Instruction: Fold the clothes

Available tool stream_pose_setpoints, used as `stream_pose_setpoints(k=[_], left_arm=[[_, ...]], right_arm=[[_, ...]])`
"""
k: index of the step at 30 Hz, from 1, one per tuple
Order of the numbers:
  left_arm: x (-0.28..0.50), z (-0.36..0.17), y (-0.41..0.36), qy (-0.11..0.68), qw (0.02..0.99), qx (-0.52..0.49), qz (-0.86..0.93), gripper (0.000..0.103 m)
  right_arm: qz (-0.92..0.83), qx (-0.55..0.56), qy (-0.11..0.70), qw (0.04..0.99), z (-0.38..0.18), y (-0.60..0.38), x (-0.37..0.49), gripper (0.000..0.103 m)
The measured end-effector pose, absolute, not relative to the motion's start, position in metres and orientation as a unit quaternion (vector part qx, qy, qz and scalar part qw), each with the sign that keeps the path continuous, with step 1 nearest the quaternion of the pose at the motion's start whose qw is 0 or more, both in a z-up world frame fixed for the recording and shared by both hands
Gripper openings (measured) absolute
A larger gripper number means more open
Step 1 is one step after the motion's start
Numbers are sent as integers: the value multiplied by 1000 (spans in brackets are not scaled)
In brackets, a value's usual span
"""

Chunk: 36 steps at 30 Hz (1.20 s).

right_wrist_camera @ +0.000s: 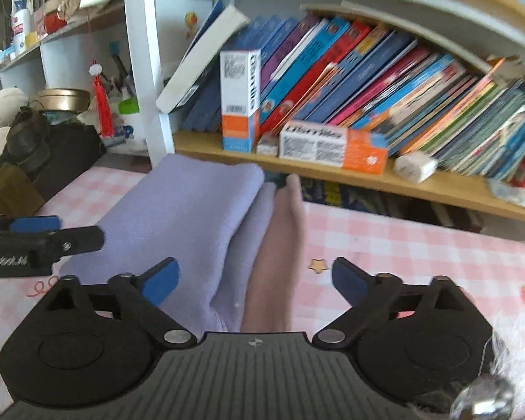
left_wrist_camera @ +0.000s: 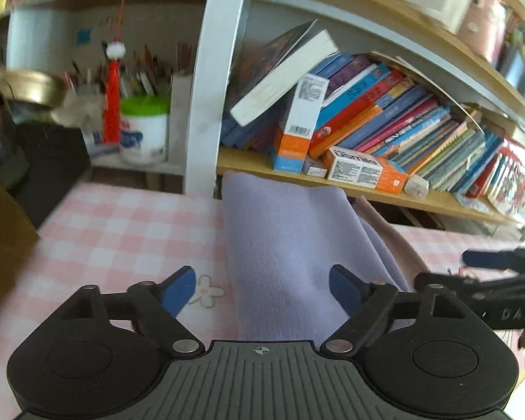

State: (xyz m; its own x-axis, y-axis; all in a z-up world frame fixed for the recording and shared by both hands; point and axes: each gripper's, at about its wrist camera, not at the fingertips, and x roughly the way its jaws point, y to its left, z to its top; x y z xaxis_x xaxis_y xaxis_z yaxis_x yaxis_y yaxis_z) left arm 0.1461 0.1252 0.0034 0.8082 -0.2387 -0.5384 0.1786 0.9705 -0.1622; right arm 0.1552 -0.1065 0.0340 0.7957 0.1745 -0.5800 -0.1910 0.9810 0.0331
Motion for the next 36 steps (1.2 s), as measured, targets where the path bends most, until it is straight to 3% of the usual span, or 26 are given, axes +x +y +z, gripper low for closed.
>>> stream_pose_setpoints(k=[2, 19, 36], left_arm=[[131, 4, 123, 288, 951, -45, -104, 99], [64, -4, 117, 313, 944, -41, -100, 99], [52, -8, 107, 315, 944, -25, -93, 99]], right_arm=[[84, -17, 296, 951, 36, -107, 141, 100], [45, 2, 314, 948, 20, -102, 62, 103], [39, -12, 313, 949, 18, -94, 47, 103]])
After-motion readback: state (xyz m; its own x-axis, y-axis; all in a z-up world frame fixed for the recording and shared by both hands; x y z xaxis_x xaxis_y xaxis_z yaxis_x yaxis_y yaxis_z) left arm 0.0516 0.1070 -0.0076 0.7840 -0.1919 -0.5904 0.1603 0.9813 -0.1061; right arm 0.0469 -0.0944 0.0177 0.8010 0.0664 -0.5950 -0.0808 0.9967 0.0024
